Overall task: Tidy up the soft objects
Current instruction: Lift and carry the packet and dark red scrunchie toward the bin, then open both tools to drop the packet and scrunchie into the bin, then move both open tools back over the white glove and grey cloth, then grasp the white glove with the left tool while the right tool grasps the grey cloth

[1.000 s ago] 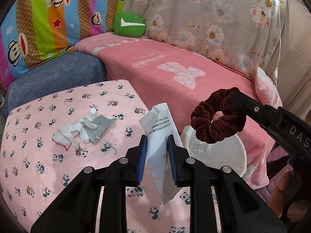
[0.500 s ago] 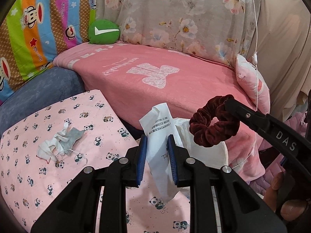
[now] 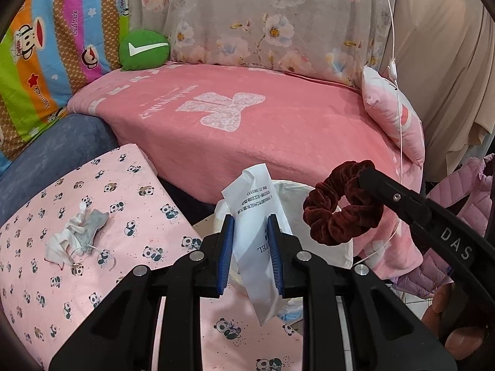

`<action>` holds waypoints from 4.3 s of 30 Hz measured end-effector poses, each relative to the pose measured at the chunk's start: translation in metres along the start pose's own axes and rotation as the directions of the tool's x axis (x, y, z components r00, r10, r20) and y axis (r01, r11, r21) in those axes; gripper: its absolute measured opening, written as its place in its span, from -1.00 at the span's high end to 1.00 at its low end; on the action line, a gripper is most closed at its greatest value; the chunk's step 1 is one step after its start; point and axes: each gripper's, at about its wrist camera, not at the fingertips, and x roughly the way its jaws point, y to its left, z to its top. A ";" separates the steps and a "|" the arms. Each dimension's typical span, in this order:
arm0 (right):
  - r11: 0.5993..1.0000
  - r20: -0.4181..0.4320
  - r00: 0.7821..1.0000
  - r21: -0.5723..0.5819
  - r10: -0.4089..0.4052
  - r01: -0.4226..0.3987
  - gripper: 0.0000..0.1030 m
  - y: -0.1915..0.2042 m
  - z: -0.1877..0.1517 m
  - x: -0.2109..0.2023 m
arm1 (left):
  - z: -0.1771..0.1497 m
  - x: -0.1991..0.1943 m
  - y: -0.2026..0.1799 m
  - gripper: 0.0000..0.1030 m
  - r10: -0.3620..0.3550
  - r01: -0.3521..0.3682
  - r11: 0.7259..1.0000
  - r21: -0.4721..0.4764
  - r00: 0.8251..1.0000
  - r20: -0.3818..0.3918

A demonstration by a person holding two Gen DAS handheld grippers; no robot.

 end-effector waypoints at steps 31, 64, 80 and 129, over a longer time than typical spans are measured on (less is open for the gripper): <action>0.996 -0.070 0.995 0.054 -0.074 0.077 0.47 -0.036 -0.008 0.032 | 0.004 0.048 -0.005 -0.35 0.010 -0.011 1.000 -0.018 0.997 -0.073; 0.991 -0.199 0.980 -0.124 0.028 -0.054 0.32 0.074 -0.049 0.078 | -0.037 0.004 0.146 -0.44 0.180 -0.199 0.935 -0.293 0.980 -0.091; 0.964 -0.370 0.926 -0.211 0.077 -0.165 0.32 0.166 -0.099 0.155 | -0.072 -0.007 0.273 -0.44 0.288 -0.323 0.816 -0.479 0.946 -0.147; 0.964 -0.461 0.878 -0.149 0.130 -0.221 0.79 0.182 -0.142 0.182 | -0.082 0.019 0.263 0.34 0.101 -0.188 0.849 -0.494 0.975 -0.198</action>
